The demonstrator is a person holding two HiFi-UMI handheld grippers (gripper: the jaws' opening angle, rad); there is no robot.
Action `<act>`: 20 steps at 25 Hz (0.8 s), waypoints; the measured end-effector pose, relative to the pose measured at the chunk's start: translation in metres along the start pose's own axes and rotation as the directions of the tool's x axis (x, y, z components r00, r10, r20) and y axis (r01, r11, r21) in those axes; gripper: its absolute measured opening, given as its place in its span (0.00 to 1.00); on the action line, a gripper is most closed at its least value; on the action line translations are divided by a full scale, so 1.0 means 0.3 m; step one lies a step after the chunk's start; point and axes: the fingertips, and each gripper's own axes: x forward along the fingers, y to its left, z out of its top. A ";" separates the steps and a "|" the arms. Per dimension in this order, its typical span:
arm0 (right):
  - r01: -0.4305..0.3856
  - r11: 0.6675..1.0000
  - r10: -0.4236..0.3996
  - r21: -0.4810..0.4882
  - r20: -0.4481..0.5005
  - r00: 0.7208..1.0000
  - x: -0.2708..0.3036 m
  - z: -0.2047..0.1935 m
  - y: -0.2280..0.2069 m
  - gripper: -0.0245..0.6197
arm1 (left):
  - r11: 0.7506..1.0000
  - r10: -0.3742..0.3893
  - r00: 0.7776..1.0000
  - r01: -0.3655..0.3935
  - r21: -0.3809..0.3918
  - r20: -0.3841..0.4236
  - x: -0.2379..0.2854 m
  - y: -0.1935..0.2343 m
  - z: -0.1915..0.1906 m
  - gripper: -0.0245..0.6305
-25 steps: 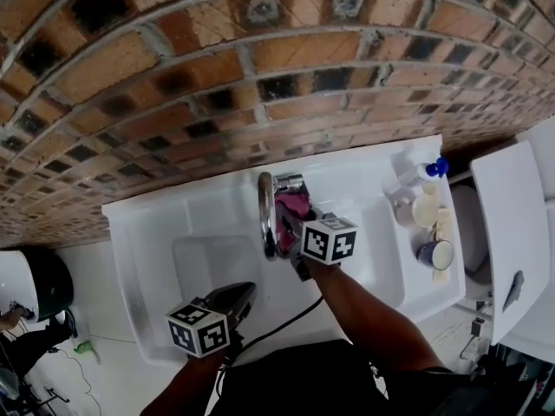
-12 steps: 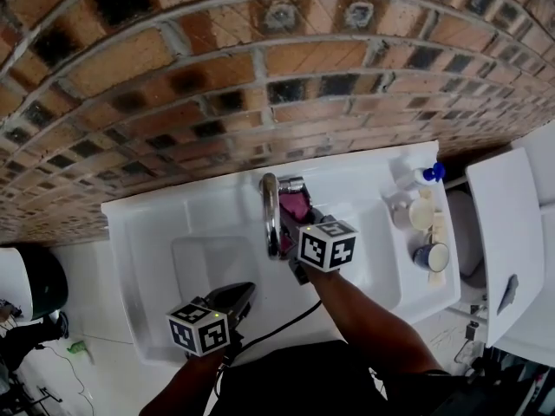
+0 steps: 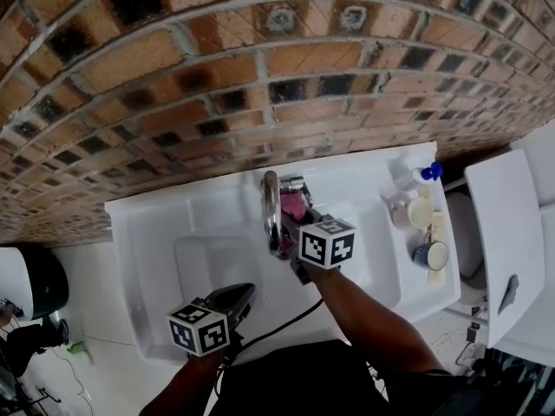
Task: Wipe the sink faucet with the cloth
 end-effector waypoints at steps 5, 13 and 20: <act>-0.044 0.997 0.049 0.068 -0.074 0.996 0.040 -0.122 -0.011 0.15 | 1.000 0.024 1.000 -0.024 0.010 -0.002 -0.005 0.013 -0.005 0.04; -0.128 0.951 0.137 0.280 -0.011 0.990 0.109 -0.143 -0.045 0.15 | 0.998 0.061 0.998 -0.061 -0.005 0.008 -0.033 0.040 -0.004 0.04; -0.139 0.942 0.128 0.304 0.054 0.990 0.142 -0.084 -0.030 0.14 | 0.997 0.070 0.997 -0.069 -0.031 0.017 -0.056 0.077 -0.008 0.04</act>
